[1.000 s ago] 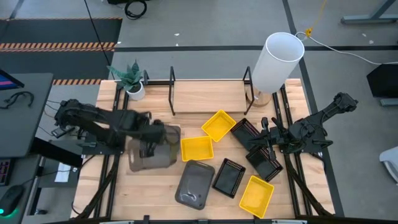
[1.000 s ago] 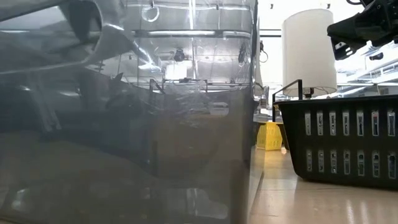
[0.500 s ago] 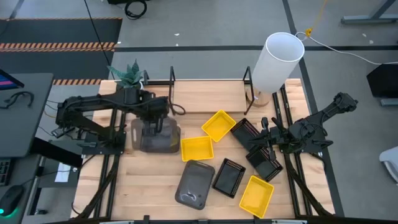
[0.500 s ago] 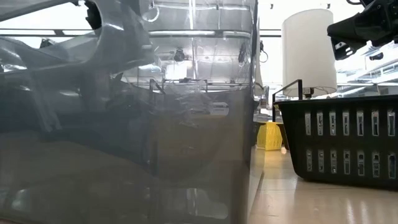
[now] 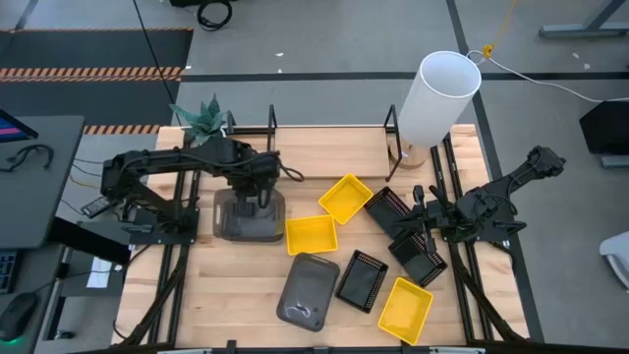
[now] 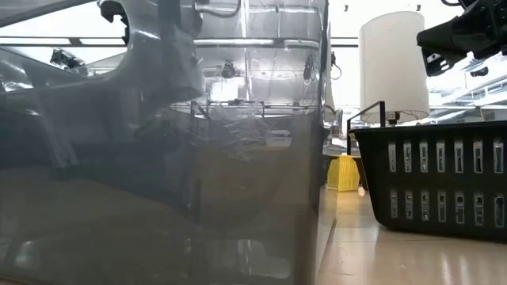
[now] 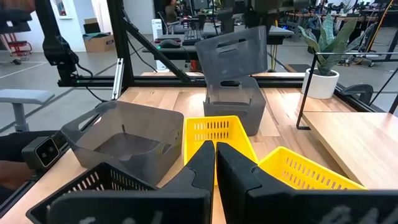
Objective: Stack baskets on shelf by color
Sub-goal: Stack the middle transparent black bin on top of the top transparent black bin
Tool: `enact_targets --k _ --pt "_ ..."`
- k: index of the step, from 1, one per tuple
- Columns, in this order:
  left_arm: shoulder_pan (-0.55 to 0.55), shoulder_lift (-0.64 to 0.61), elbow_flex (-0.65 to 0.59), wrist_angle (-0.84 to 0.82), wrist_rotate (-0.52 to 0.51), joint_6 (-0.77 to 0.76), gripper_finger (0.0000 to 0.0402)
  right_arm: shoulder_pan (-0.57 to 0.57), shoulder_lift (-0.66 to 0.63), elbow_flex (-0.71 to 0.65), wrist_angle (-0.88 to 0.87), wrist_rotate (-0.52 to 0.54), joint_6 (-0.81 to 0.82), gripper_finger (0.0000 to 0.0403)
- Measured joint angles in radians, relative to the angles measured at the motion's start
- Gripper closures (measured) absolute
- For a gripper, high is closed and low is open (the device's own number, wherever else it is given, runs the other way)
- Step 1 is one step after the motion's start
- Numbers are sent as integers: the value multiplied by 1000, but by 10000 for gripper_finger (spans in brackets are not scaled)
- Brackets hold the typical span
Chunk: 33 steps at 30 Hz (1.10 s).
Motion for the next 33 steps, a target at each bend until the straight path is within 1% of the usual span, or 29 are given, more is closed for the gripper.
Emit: enact_targets --k 5,8,14,18,22,27,30,33 --pt "1 36 0 -53 17 28 394 0 0 0 0 0 0 380" --pt "21 39 -2 -52 27 29 394 0 0 0 2 0 0 380" --pt "68 38 -89 -33 25 34 393 0 0 0 3 0 0 380" --pt "77 39 -157 -11 23 43 393 0 0 0 3 0 0 380" --pt "76 39 -171 -2 28 49 393 0 0 0 3 0 0 380" --pt "76 39 -172 -3 80 49 392 0 0 0 3 0 0 380" --pt "75 39 -172 -3 84 51 383 0 0 0 3 0 0 380" --pt "75 39 -172 2 77 52 360 0 0 0 3 0 0 380"
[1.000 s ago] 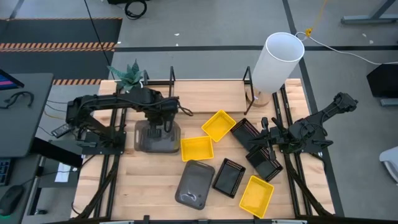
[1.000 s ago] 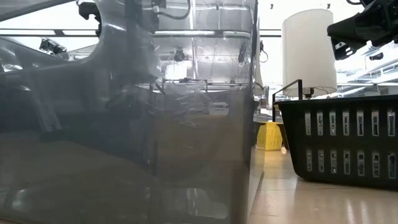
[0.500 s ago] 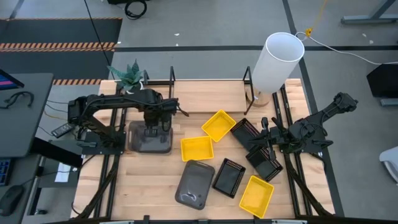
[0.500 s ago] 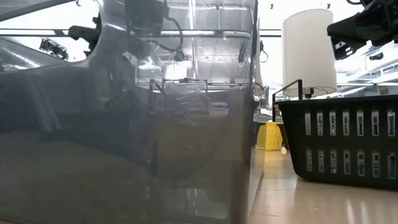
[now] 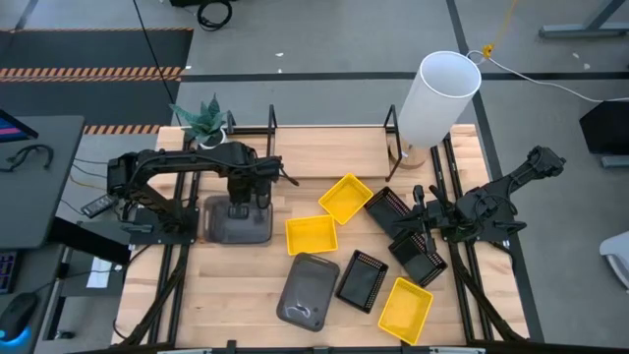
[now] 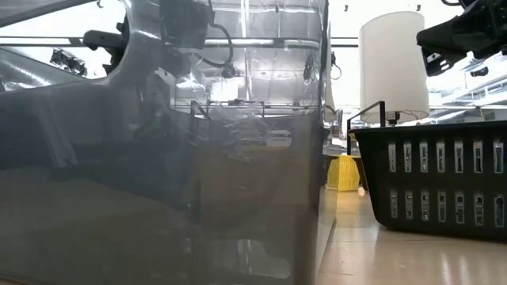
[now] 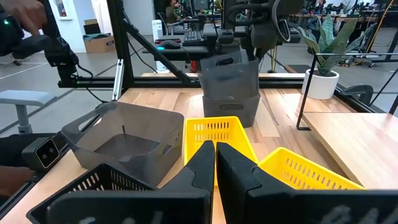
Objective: Stack baskets on shelf by color
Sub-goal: Stack the middle transparent black bin on top of the top transparent black bin, then stack the bottom transparent black bin on top of the top transparent black bin
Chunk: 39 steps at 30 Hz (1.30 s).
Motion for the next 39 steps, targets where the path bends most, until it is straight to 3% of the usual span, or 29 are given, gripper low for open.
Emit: enact_targets --k 9,14,22,29,34,39 --pt "0 0 0 16 -45 -7 251 0 0 0 0 0 0 380" --pt "-6 0 0 16 -46 -26 222 0 0 0 0 0 0 380" --pt "-84 -4 0 24 -80 69 234 0 0 0 0 0 0 380" --pt "-154 -4 0 41 -94 296 245 0 0 0 0 0 0 380" --pt "-208 -4 0 60 -173 320 251 0 0 0 0 0 0 380" --pt "-216 -4 0 83 -144 333 266 0 0 0 0 0 0 380"
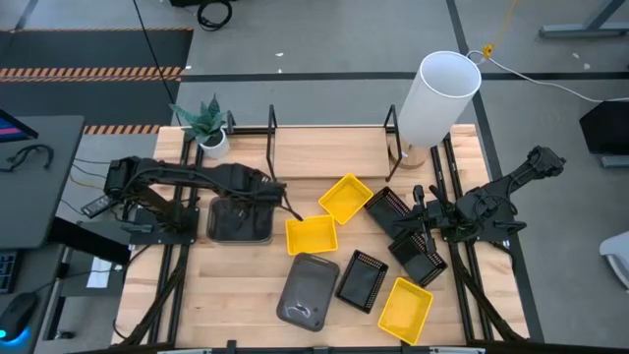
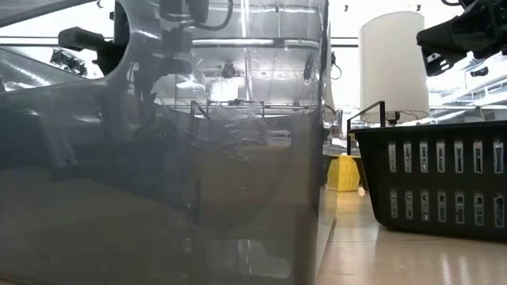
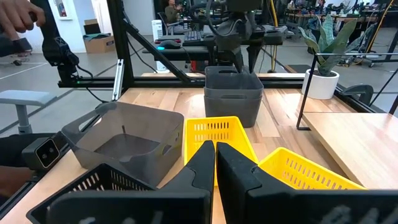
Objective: Stack baskets on shelf by color
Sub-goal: Stack the bottom transparent black bin on top of the top transparent black bin
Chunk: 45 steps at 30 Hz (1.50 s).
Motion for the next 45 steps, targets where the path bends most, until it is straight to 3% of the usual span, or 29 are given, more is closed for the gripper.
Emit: enact_targets --k 7,17,25,30,38,45 --pt "22 0 0 135 109 17 284 0 0 0 0 0 0 380" --pt "51 0 0 211 113 102 280 0 0 0 0 0 0 380" --pt "98 0 -94 288 108 57 188 0 0 0 0 0 0 380" --pt "123 0 -179 342 36 -6 152 0 0 0 0 0 0 380" --pt "142 0 -183 321 26 -81 189 0 0 0 0 0 0 380" --pt "184 0 -143 338 -19 -239 237 0 0 0 0 0 0 380"
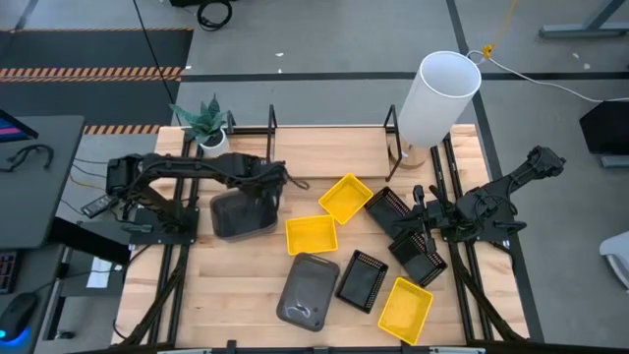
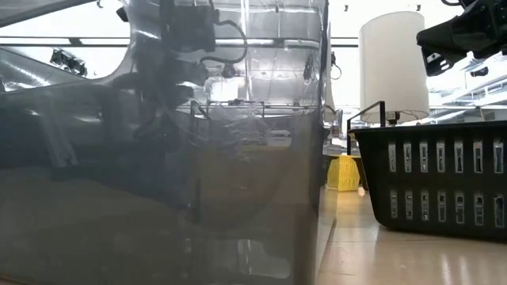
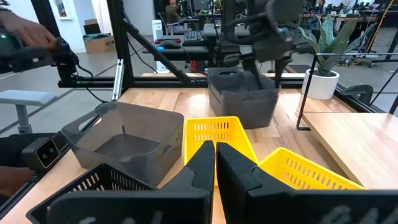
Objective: Stack baskets on shelf by color
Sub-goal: Stack the bottom transparent black bin on top of the top transparent black bin
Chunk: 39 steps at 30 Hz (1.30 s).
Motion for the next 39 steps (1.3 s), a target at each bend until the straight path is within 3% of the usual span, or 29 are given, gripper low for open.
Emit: enact_targets --k 7,12,20,30,39 --pt "62 0 4 11 -25 -93 273 0 0 0 0 0 0 380" --pt "33 -10 52 -27 208 -159 286 0 0 0 0 0 0 380" --pt "-139 -10 123 -37 429 -528 287 0 0 0 0 0 0 380" --pt "-406 62 98 131 404 -941 287 0 0 0 7 0 0 380" --pt "-523 130 97 295 351 -1253 259 0 0 0 17 0 0 380"
